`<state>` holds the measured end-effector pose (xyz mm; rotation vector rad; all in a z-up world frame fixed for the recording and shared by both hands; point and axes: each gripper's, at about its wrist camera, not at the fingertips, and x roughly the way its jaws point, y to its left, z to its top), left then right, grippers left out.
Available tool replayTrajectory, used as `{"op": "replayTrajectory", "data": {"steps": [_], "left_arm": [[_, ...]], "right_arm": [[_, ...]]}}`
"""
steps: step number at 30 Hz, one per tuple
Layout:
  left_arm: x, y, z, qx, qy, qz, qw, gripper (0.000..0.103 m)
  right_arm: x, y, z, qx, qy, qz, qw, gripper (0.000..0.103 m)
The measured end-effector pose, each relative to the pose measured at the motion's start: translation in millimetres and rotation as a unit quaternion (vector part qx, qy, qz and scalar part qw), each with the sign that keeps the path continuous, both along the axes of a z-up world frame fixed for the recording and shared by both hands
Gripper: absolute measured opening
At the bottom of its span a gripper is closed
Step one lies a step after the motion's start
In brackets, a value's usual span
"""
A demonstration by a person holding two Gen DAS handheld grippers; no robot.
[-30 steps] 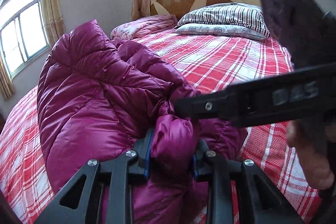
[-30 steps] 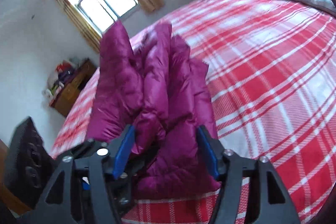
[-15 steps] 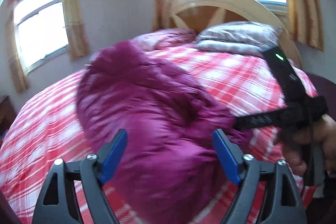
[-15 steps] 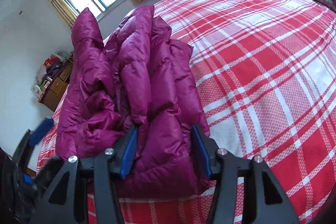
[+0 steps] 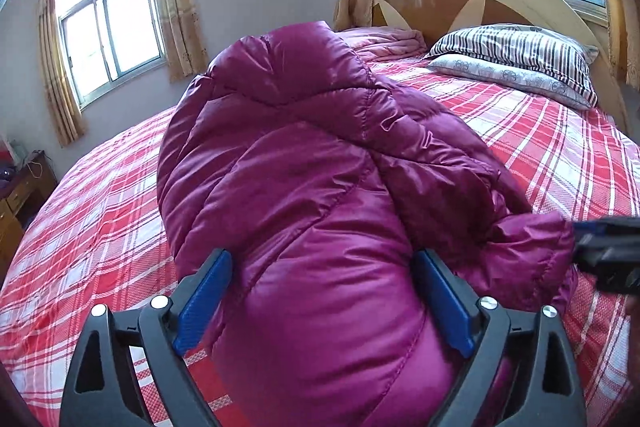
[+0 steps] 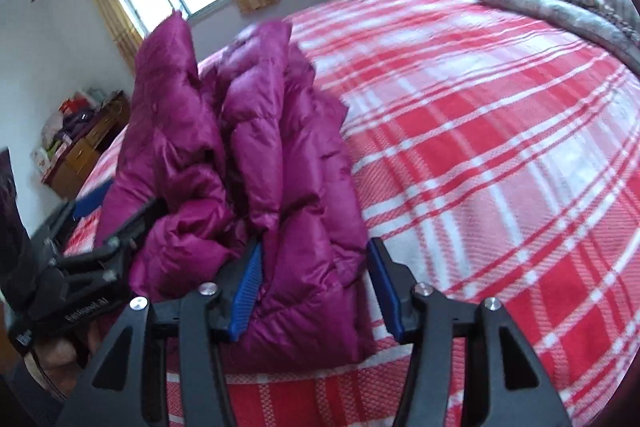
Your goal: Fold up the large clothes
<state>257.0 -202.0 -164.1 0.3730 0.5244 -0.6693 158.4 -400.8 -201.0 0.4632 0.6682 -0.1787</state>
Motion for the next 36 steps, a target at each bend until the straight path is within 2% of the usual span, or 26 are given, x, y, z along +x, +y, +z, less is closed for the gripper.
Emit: {"op": "replayTrajectory", "data": {"steps": [3, 6, 9, 10, 12, 13, 14, 16, 18, 22, 24, 25, 26, 28, 31, 36], "left_arm": [[1, 3, 8, 0.000, 0.000, -0.007, 1.0000, 0.093], [1, 21, 28, -0.038, -0.015, -0.002, 0.9992, 0.093], [17, 39, 42, -0.065, -0.029, 0.038, 0.9967, 0.093], [25, 41, 42, -0.064, -0.027, 0.055, 0.9961, 0.093], [47, 39, 37, -0.045, -0.019, 0.093, 0.9945, 0.093], [58, 35, 31, -0.029, -0.013, 0.111, 0.9933, 0.093], [69, 32, 27, -0.020, -0.007, 0.123, 0.9922, 0.093], [83, 26, 21, -0.021, 0.005, 0.130, 0.9913, 0.093], [89, 16, 18, -0.021, 0.011, 0.124, 0.9920, 0.093], [83, -12, 12, 0.006, -0.011, 0.103, 0.9946, 0.093], [79, -22, 10, 0.015, -0.021, 0.098, 0.9949, 0.093], [79, -23, 10, 0.016, -0.020, 0.097, 0.9949, 0.093], [80, -22, 11, 0.015, -0.016, 0.099, 0.9948, 0.093], [83, -18, 14, 0.004, -0.005, 0.102, 0.9947, 0.093], [85, -14, 14, -0.006, 0.006, 0.100, 0.9949, 0.093], [86, -14, 11, -0.020, 0.020, 0.099, 0.9947, 0.093]], "right_arm": [[-7, 9, 24, -0.023, -0.036, 0.000, 0.999, 0.056], [-5, 18, 42, -0.036, -0.060, 0.013, 0.997, 0.056], [18, 26, 44, -0.043, -0.052, 0.041, 0.997, 0.055], [24, 28, 43, -0.045, -0.051, 0.048, 0.997, 0.055], [35, 29, 37, -0.039, -0.038, 0.065, 0.996, 0.046], [39, 30, 31, -0.031, -0.027, 0.071, 0.997, 0.037], [39, 30, 27, -0.030, -0.020, 0.075, 0.997, 0.034], [33, 32, 21, -0.044, -0.001, 0.077, 0.996, 0.034], [29, 26, 14, -0.036, 0.012, 0.074, 0.997, 0.034], [21, 16, 15, -0.033, 0.025, 0.069, 0.997, 0.034], [17, 16, 25, -0.050, 0.024, 0.064, 0.996, 0.038], [15, 15, 30, -0.054, 0.021, 0.058, 0.997, 0.047], [14, 14, 35, -0.057, 0.015, 0.052, 0.997, 0.061], [11, 9, 52, -0.062, -0.009, 0.041, 0.997, 0.075], [22, 6, 71, -0.066, -0.028, 0.040, 0.997, 0.076], [82, -2, 78, -0.048, -0.027, 0.062, 0.997, 0.075]]}}
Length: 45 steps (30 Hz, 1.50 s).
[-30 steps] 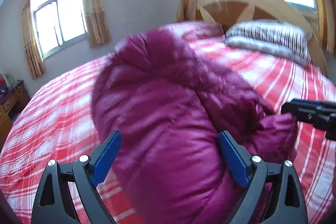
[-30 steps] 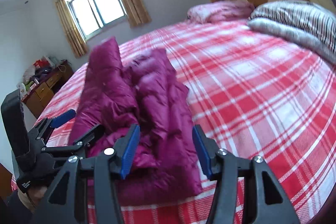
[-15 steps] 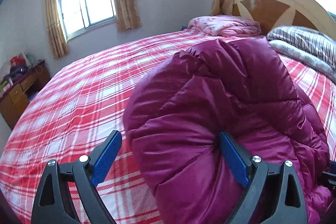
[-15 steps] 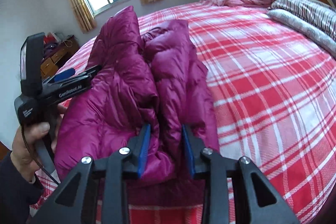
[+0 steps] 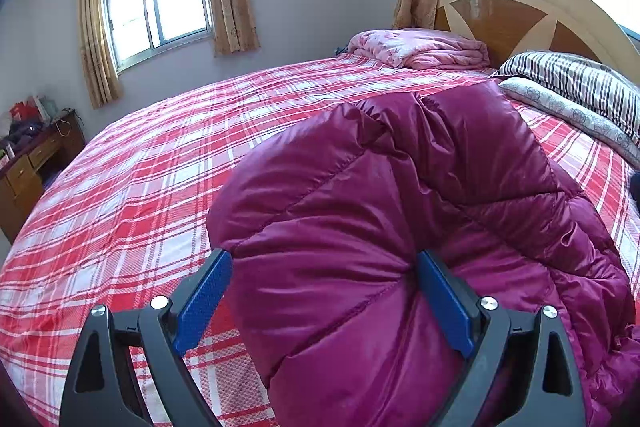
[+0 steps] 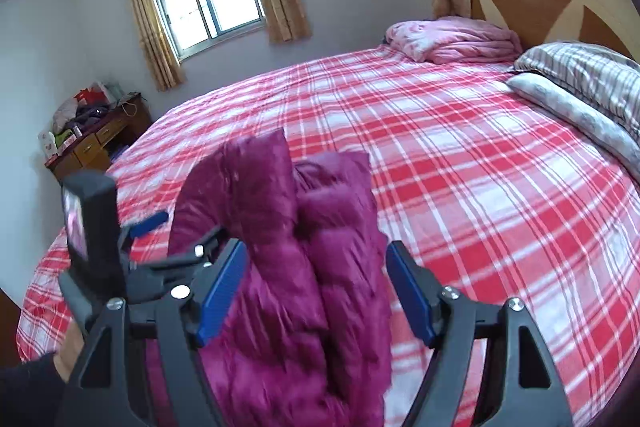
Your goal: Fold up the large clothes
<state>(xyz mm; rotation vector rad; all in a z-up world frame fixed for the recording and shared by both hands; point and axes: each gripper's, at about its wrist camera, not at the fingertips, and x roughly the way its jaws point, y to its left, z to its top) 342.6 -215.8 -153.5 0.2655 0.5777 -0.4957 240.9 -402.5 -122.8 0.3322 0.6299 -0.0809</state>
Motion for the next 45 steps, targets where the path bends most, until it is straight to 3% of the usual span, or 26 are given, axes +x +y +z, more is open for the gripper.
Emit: {"op": "replayTrajectory", "data": {"steps": [3, 4, 5, 6, 9, 11, 14, 16, 18, 21, 23, 25, 28, 31, 36, 45], "left_arm": [[-3, 0, 1, 0.000, -0.001, -0.004, 1.0000, 0.093], [-4, 0, 3, 0.001, -0.002, -0.007, 1.0000, 0.093], [-4, 1, 4, 0.003, -0.003, -0.009, 0.9999, 0.093], [-5, 1, 6, 0.004, -0.005, -0.012, 0.9999, 0.093], [-7, 6, 18, -0.001, -0.020, -0.007, 0.9998, 0.093], [-9, 8, 29, -0.018, -0.030, -0.001, 0.9994, 0.093], [-8, -5, 31, -0.022, -0.021, -0.004, 0.9995, 0.093], [-7, -28, 12, 0.025, -0.008, -0.020, 0.9994, 0.093], [-12, -44, -1, 0.069, -0.028, -0.019, 0.9970, 0.093], [-19, -46, 0, 0.073, -0.044, -0.022, 0.9961, 0.093], [-17, -42, 6, 0.060, -0.042, -0.012, 0.9973, 0.093], [-12, -36, 11, 0.043, -0.032, 0.012, 0.9985, 0.093], [-3, -22, 21, 0.007, -0.017, 0.068, 0.9975, 0.093], [8, -9, 27, -0.021, 0.000, 0.115, 0.9931, 0.093], [26, -23, 12, 0.028, 0.009, 0.128, 0.9914, 0.094], [26, -55, -15, 0.066, 0.014, 0.101, 0.9926, 0.096]], "right_arm": [[34, 1, -11, 0.004, 0.028, 0.021, 0.999, 0.068], [43, 1, -18, 0.013, 0.041, 0.031, 0.999, 0.057], [48, 0, -24, 0.027, 0.049, 0.043, 0.998, 0.031], [50, -2, -29, 0.047, 0.056, 0.060, 0.996, 0.016], [27, -11, -28, 0.066, 0.026, 0.054, 0.996, 0.009], [12, -16, -25, 0.065, 0.011, 0.041, 0.997, 0.009], [8, -22, -44, 0.053, 0.036, 0.001, 0.998, 0.009], [14, -29, -67, 0.071, 0.060, -0.005, 0.996, 0.009], [11, -31, -73, 0.076, 0.059, -0.005, 0.995, 0.009], [2, -31, -59, 0.052, 0.056, -0.021, 0.997, 0.013], [-11, -27, -36, 0.002, 0.029, -0.064, 0.998, 0.041], [-17, -19, -9, -0.036, -0.016, -0.087, 0.995, 0.054], [0, -6, 12, -0.042, -0.032, -0.065, 0.996, 0.054], [30, 0, 8, -0.040, -0.018, -0.045, 0.998, 0.051], [57, -6, -32, -0.044, 0.040, -0.051, 0.997, 0.051], [44, -28, -67, -0.010, 0.051, -0.060, 0.997, 0.051]]}}
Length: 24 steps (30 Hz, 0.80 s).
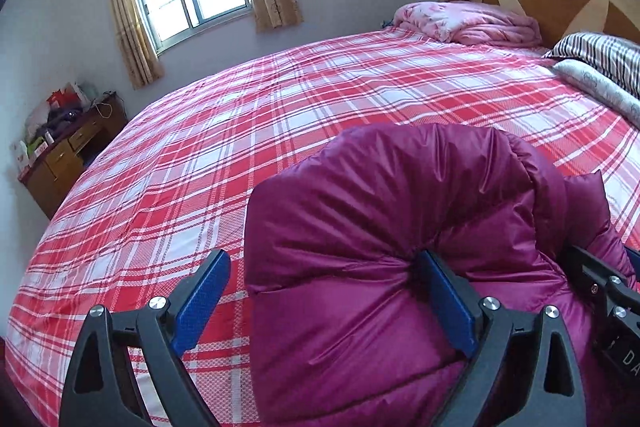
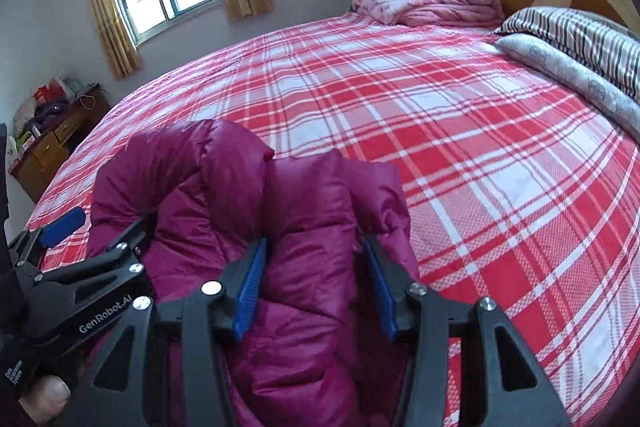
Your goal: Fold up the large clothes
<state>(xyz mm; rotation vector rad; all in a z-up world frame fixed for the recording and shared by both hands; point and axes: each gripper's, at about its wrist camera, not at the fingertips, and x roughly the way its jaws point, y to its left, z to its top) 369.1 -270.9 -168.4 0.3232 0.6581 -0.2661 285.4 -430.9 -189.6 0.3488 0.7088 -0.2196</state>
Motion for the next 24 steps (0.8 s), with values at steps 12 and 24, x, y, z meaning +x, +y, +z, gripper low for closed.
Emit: {"op": "replayTrajectory", "data": {"steps": [12, 24], "left_arm": [[15, 1, -17, -0.024, 0.058, -0.002, 0.9980, 0.102], [17, 0, -21, -0.022, 0.063, -0.002, 0.9978, 0.102]], "right_arm": [[1, -2, -14, 0.008, 0.002, -0.005, 1.000, 0.052], [4, -4, -19, 0.010, 0.009, -0.007, 1.000, 0.052]]}}
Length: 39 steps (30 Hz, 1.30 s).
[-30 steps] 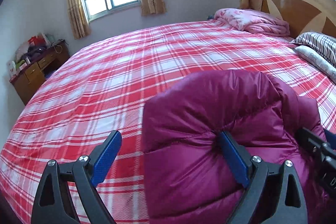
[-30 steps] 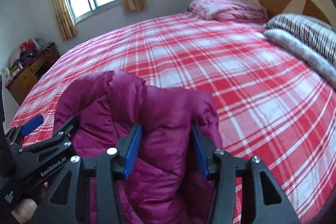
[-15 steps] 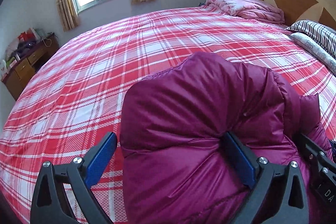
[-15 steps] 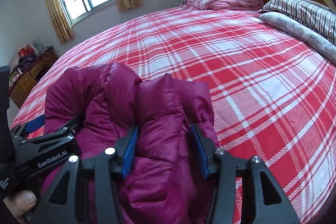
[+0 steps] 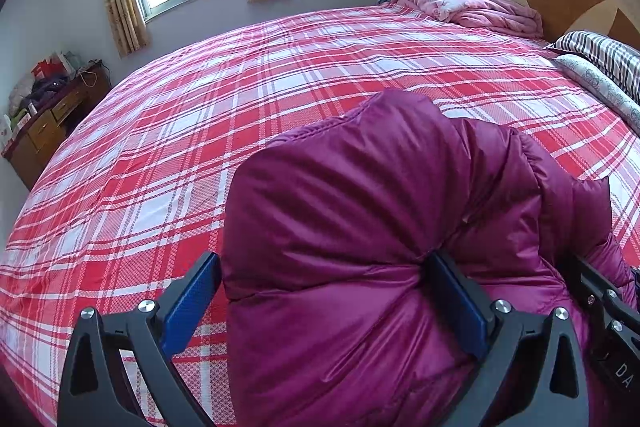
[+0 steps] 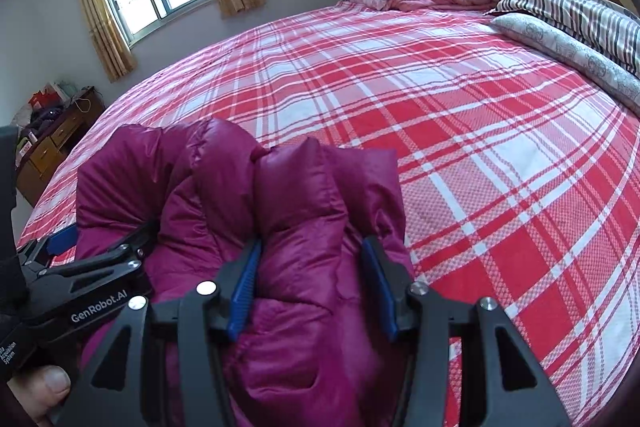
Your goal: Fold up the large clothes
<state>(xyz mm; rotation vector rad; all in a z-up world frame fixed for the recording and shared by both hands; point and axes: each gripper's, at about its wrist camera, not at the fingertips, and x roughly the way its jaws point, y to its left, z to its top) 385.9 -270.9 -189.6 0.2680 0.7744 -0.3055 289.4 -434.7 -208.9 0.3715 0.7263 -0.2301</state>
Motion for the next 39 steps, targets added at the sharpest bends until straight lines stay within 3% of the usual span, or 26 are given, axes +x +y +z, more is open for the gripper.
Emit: {"op": "replayTrajectory", "data": {"steps": [39], "left_arm": [[2.9, -2.4, -6.2, 0.007, 0.005, -0.001, 1.0000, 0.102]], "right_arm": [[2.9, -0.3, -3.3, -0.014, 0.008, -0.002, 1.000, 0.055]]}}
